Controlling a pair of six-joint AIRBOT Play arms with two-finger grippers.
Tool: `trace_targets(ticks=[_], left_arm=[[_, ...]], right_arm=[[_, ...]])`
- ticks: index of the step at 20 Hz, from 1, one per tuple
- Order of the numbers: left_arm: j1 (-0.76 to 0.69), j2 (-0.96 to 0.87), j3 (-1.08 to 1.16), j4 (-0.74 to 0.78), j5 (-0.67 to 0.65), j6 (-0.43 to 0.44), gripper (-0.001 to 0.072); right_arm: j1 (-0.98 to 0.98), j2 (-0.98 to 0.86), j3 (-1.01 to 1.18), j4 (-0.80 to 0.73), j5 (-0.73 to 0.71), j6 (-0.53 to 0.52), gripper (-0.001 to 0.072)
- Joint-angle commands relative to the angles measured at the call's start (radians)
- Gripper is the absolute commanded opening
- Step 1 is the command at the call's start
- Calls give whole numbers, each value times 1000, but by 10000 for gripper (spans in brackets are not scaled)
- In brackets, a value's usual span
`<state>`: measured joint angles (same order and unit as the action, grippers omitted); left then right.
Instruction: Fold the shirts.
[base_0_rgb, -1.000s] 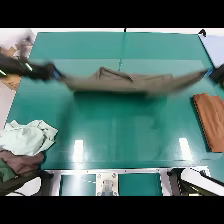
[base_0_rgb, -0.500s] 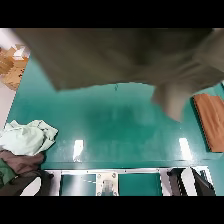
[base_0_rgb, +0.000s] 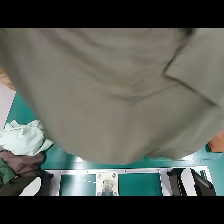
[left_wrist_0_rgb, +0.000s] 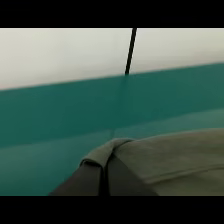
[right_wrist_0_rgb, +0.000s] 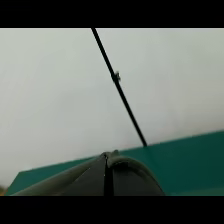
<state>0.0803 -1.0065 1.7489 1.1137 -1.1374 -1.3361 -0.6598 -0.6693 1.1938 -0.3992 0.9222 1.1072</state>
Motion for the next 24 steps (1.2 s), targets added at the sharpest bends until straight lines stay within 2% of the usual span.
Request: trace_targets(ticks=[1, 3, 6, 9, 11, 13, 15, 18, 21, 24], left_arm=[[0, -154, -228, -158, 68, 145, 23], [0, -301, -324, -232, 165, 209, 23], [0, -546, -338, -307, 269, 243, 23], [0, -692, -338, -503, 389, 368, 22], [0, -719, -335, -555, 477, 388, 23], [0, -723, -320, -552, 510, 408, 23], [0, -724, -317, -529, 488, 428, 22], [2, -724, -317, -431, 374, 416, 23], [17, -724, -316, -324, 231, 345, 22], [14, -724, -317, -219, 143, 289, 22]], right_arm=[[166, -140, -284, 2, -151, -98, 18], [238, -315, -347, 3, -257, -142, 18], [276, -622, -274, 6, -324, -148, 17], [276, -856, -92, 6, -269, -128, 17], [276, -954, 33, 6, -221, -69, 18], [275, -1007, 127, 1, -181, -56, 18], [274, -1009, 152, -40, -161, -47, 17], [261, -1009, 154, -198, -40, 8, 16], [250, -998, 154, -413, 77, 72, 16], [255, -993, 149, -586, 147, 117, 16]])
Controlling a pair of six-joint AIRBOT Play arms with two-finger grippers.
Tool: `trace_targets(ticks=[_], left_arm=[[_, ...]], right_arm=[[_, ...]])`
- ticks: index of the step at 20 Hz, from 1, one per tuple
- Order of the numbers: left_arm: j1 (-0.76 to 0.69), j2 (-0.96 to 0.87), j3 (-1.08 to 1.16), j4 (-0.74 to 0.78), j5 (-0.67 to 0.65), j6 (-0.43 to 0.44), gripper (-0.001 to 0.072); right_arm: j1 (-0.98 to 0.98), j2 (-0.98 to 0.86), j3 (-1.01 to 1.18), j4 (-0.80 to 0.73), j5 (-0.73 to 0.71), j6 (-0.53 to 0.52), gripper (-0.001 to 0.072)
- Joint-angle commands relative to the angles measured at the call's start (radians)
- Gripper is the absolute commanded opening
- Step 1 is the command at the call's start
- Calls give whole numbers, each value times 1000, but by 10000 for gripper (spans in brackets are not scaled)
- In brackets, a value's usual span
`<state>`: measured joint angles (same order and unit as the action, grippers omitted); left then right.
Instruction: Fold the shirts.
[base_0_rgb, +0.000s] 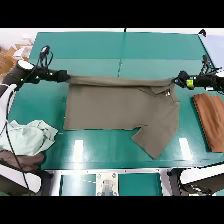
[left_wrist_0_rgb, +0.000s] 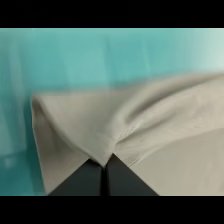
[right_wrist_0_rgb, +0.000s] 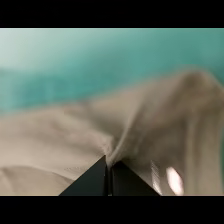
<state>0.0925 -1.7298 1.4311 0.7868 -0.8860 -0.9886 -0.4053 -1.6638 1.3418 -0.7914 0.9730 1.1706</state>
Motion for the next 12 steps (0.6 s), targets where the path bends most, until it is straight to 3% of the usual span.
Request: trace_targets(ticks=[1, 12], left_arm=[[2, -2, -2, 111, -122, -59, 22], [2, -51, -26, 112, -175, -111, 22]], right_arm=[[2, 2, -6, -219, 105, 62, 16], [10, 0, -52, -267, 66, 85, 17]])
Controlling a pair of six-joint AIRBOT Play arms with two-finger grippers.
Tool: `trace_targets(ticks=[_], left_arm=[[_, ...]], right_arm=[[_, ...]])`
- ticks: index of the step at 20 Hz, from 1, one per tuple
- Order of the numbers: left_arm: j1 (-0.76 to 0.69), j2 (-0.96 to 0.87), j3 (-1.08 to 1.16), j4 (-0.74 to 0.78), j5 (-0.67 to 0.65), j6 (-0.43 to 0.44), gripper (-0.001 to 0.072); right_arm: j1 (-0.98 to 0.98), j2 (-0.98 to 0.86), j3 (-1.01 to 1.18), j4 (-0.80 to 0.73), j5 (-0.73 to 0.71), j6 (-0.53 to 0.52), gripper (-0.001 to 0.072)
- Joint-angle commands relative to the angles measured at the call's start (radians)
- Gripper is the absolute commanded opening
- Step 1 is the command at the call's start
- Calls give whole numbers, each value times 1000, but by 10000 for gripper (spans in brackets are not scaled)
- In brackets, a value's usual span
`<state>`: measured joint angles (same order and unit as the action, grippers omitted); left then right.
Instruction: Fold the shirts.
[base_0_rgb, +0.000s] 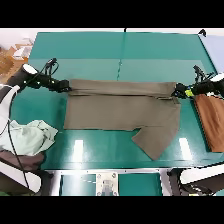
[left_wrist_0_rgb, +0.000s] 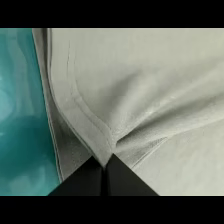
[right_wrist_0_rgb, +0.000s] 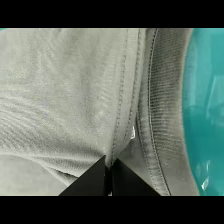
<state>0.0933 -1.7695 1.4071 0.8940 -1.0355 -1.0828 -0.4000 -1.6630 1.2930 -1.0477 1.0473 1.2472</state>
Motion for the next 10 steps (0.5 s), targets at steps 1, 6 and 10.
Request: trace_targets(ticks=[1, 6, 10], left_arm=[[1, -11, -2, 4, -27, -17, 22], [1, -10, 4, 3, -72, -58, 522], [48, -2, 113, 6, -265, -200, 605]], right_arm=[[5, -1, -3, -11, -11, 10, 17], [4, 1, 6, -10, 14, 24, 202], [-49, 51, 66, -20, 134, 97, 237]])
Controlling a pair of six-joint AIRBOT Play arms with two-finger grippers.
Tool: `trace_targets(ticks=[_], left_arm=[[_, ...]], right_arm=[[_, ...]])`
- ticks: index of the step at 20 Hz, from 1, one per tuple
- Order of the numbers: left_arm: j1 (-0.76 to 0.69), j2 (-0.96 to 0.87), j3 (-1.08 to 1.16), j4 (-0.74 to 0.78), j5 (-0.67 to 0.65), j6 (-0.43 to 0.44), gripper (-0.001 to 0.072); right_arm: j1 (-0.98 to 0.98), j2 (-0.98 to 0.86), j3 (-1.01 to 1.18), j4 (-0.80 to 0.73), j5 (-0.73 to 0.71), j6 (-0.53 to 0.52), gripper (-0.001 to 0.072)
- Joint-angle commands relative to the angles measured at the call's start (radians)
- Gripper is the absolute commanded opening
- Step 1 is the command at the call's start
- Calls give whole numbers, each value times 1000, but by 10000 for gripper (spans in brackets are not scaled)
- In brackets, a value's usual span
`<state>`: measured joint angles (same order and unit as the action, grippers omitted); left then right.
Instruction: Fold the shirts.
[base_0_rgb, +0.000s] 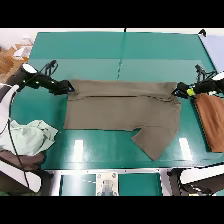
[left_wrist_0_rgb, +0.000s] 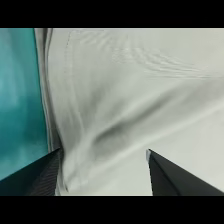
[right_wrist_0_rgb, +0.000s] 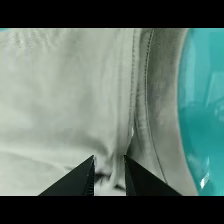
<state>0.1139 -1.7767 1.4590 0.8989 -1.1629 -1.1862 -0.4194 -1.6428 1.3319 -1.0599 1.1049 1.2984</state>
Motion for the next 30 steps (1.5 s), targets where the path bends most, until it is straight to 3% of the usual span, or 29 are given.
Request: trace_targets(ticks=[1, 4, 7, 10, 12, 16, 19, 22, 24, 29, 30], left_arm=[[48, 13, 84, 4, -200, -132, 605], [94, 74, 60, 64, -352, -202, 604], [98, 218, -136, 139, -360, -201, 604], [98, 441, -467, 137, -253, -201, 605], [98, 580, -670, 112, -170, -206, 606], [35, 712, -926, 21, 55, -221, 607], [-92, 710, -1003, -89, 259, -232, 606], [-217, 709, -1012, -122, 452, -299, 606], [-261, 696, -1012, -125, 502, -336, 605], [-261, 612, -1011, -192, 539, -332, 602], [-261, 608, -1010, -194, 562, -331, 495]], right_arm=[[-53, 61, 24, -25, 109, 70, 237], [-128, 198, -105, -39, 153, 102, 236], [-194, 402, -396, -62, 148, 196, 236], [-240, 599, -686, -120, 124, 324, 239], [-249, 687, -831, -119, 112, 326, 395], [-248, 727, -992, -93, 30, 313, 404], [-248, 727, -1046, -50, -7, 288, 403], [-211, 727, -1050, 56, -45, 227, 402], [-169, 727, -1052, 65, -66, 227, 402], [-130, 727, -1052, 66, -87, 226, 402], [-130, 727, -1052, 66, -87, 226, 402]])
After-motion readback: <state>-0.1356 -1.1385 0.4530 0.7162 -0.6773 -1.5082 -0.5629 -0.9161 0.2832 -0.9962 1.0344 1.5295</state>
